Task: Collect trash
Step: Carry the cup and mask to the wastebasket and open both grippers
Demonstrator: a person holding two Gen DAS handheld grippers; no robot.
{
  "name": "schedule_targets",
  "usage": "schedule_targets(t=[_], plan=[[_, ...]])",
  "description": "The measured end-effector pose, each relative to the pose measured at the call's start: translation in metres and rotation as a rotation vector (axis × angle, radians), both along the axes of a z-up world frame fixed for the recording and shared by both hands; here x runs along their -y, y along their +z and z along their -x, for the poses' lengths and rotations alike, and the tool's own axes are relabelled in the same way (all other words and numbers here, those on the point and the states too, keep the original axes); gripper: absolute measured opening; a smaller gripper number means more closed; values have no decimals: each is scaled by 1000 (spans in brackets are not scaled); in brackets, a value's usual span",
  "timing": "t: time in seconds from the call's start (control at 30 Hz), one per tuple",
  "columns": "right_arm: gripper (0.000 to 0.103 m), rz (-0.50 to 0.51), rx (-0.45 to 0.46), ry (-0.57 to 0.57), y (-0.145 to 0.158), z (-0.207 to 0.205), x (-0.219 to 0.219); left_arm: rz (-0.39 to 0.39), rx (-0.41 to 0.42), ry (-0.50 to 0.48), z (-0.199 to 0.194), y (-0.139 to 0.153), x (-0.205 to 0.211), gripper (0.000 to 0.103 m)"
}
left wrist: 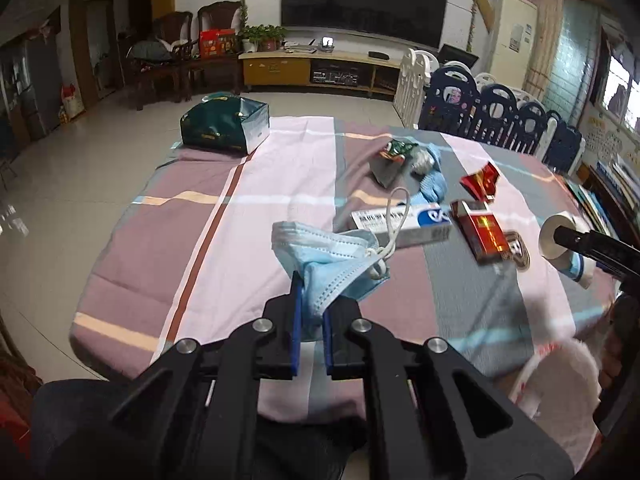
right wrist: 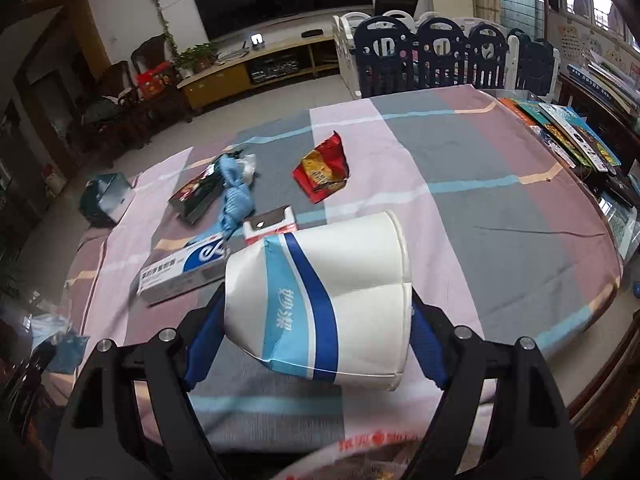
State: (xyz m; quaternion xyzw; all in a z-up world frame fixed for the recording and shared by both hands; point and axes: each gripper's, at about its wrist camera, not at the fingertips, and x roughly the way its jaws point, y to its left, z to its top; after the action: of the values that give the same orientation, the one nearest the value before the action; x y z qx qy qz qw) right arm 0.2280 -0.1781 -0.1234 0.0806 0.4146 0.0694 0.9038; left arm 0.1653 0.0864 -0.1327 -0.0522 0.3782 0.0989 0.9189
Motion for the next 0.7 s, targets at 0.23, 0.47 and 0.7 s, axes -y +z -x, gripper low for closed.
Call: schedule_targets(t=[0.23, 0.47, 0.7], plan=[[80, 31, 47, 10, 24, 81, -8, -27, 86, -33, 43, 32, 9, 10], [80, 23, 69, -21, 51, 118, 10, -16, 133, -72, 61, 49, 24, 10], [80, 38, 54, -53, 52, 141, 24, -22, 128, -165, 73, 47, 57, 10]])
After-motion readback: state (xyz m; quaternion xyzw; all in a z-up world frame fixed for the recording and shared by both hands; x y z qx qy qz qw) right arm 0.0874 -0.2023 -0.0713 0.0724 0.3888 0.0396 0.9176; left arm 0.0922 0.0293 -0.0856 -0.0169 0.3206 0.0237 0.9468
